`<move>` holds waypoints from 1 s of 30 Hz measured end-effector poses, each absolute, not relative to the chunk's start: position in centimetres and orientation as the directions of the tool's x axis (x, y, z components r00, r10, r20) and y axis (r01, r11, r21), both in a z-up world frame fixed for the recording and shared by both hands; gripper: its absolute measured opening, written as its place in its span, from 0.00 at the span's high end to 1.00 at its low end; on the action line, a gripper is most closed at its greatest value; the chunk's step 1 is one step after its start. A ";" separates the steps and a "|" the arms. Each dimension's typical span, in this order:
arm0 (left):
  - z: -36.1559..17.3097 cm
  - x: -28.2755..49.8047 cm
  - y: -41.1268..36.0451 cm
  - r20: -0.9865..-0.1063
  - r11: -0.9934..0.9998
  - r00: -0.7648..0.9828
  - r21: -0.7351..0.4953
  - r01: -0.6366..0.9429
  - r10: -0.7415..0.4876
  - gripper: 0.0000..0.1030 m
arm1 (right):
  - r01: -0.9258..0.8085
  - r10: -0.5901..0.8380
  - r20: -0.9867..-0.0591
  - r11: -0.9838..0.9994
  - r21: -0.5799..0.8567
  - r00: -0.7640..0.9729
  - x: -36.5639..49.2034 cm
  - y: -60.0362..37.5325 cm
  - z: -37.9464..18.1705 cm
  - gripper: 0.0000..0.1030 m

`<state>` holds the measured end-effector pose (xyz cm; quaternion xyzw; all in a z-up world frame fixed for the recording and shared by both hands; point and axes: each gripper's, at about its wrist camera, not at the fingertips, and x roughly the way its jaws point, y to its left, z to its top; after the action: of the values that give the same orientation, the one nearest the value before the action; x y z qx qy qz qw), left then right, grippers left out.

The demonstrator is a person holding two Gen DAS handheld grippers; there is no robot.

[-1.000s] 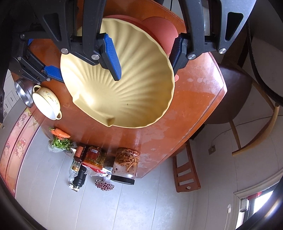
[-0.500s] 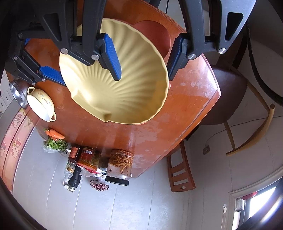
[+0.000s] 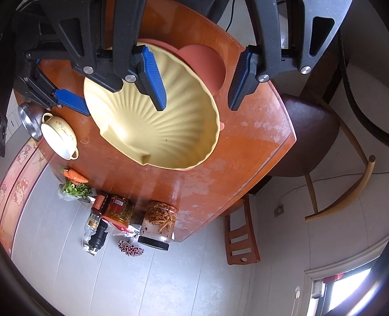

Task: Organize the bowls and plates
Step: 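Lower the yellow plate onto the orange plate and open the left gripper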

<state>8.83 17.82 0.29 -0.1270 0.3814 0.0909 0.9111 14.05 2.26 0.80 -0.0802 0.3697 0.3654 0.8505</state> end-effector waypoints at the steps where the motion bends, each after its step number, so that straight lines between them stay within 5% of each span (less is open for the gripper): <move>1: 0.4 8.7 17.7 -0.717 0.951 0.693 -0.159 -0.265 0.073 0.49 | -0.677 0.564 -0.684 0.723 0.137 0.463 14.1 2.1 0.9 0.35; 30: 5.3 5.6 8.7 -0.661 0.981 0.748 -0.092 -0.173 0.070 0.46 | -0.577 0.526 -0.577 0.809 0.112 0.625 10.3 -7.0 5.8 0.30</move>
<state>5.63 8.75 5.34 -0.0739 0.3493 0.0653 0.9318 10.33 -6.99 5.75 -0.0416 0.3062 0.3061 0.9004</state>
